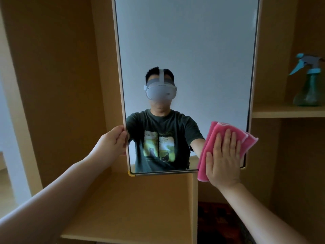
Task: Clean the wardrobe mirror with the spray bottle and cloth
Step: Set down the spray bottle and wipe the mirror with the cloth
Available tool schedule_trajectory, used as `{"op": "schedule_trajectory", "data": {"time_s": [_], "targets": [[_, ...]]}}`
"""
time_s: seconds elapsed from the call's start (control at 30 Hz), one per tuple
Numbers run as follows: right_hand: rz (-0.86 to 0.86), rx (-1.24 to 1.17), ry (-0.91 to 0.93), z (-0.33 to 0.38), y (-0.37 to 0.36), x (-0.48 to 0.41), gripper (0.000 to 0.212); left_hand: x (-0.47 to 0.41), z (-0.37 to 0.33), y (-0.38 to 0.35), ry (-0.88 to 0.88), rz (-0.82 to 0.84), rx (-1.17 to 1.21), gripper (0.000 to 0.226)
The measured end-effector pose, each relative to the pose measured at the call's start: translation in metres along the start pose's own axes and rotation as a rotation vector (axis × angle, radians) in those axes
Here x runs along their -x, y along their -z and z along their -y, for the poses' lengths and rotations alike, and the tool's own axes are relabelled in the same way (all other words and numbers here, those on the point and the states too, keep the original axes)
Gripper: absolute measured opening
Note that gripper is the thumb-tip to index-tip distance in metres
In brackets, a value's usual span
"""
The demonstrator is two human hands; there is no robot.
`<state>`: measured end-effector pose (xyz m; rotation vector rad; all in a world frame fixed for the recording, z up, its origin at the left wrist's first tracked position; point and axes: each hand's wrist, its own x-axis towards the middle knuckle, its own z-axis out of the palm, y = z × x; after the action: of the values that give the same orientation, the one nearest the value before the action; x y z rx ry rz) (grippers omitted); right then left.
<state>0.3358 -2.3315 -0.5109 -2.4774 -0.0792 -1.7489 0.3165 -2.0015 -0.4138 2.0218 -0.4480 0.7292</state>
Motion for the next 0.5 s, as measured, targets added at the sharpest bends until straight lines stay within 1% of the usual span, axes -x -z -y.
{"op": "schedule_trajectory", "data": {"time_s": [0.1,0.23,0.37,0.5], "targets": [[-0.001,-0.011,-0.020,0.020,-0.003,0.005,0.065,0.002,-0.001,0.001,0.004,0.016,0.030,0.028],[-0.006,-0.039,0.035,0.065,-0.012,0.016,0.066,0.004,-0.004,0.002,-0.002,0.055,0.042,0.027],[0.002,-0.058,-0.008,0.099,-0.019,0.021,0.066,0.003,-0.007,0.002,0.004,0.048,0.058,0.029],[0.044,-0.044,0.056,0.123,-0.017,0.025,0.066,0.004,-0.007,0.002,0.004,0.053,0.074,0.031]]}}
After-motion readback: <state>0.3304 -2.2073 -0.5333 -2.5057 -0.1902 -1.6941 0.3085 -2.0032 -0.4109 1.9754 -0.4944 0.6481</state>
